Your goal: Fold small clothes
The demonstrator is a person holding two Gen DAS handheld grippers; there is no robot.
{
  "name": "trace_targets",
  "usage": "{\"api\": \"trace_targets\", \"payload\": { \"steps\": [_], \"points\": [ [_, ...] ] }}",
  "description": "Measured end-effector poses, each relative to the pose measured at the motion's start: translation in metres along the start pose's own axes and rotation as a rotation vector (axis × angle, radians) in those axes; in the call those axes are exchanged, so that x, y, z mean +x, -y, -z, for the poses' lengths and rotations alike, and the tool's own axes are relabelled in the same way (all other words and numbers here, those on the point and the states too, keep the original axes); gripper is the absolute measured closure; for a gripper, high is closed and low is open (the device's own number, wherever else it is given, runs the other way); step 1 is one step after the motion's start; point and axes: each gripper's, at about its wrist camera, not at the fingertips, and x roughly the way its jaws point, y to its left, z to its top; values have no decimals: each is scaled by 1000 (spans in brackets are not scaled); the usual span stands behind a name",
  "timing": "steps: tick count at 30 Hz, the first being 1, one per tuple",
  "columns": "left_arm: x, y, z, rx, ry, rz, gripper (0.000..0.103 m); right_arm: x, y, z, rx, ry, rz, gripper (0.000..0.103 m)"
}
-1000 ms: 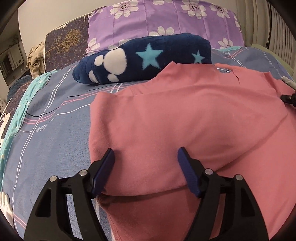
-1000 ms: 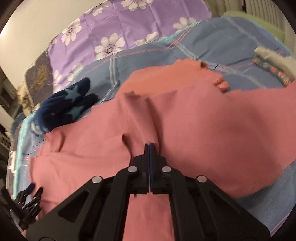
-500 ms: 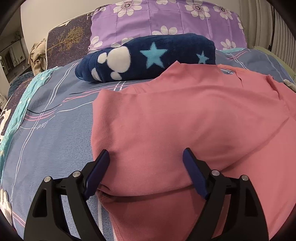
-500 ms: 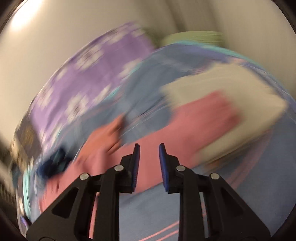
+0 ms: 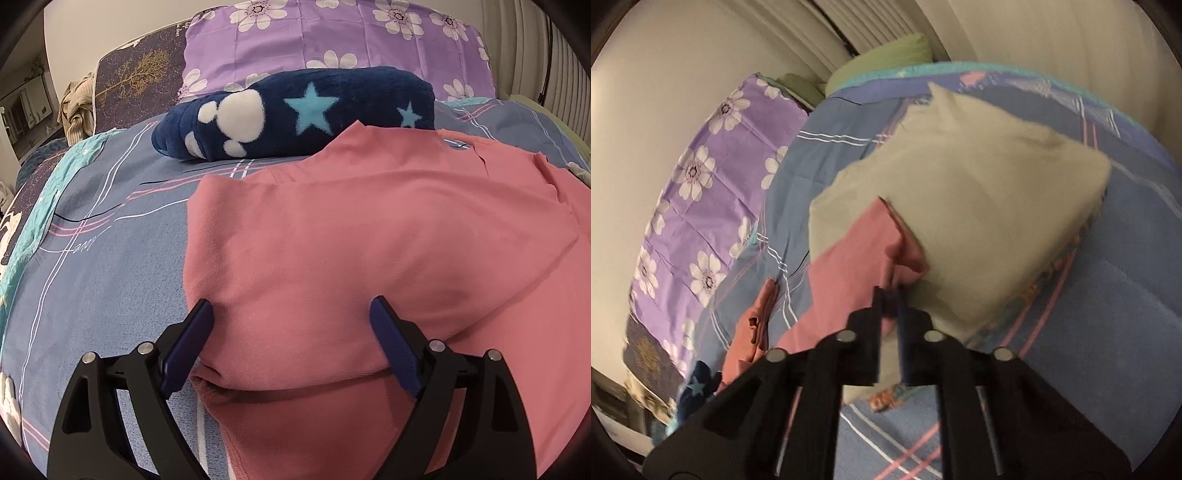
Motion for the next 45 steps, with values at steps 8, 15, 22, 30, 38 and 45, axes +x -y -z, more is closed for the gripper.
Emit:
{"api": "trace_targets", "payload": {
  "steps": [8, 15, 22, 30, 38, 45],
  "points": [
    [0, 0, 0, -2, -1, 2, 15, -25, -126, 49, -228, -10, -277, 97],
    [0, -2, 0, -16, 0, 20, 15, -31, -272, 208, -592, -275, -620, 97],
    [0, -7, 1, -39, 3, 55, 14, 23, -281, 321, -751, -534, -550, 97],
    [-22, -20, -7, -170, 33, 274, 33, 30, -269, 329, -741, -534, -606, 96],
    [-6, 48, -58, -156, -128, 499, 26, 24, -264, 332, -758, -512, -628, 93],
    [30, 88, -79, -206, -190, 433, 17, 27, -264, 333, -752, -531, -645, 93]
  ]
}}
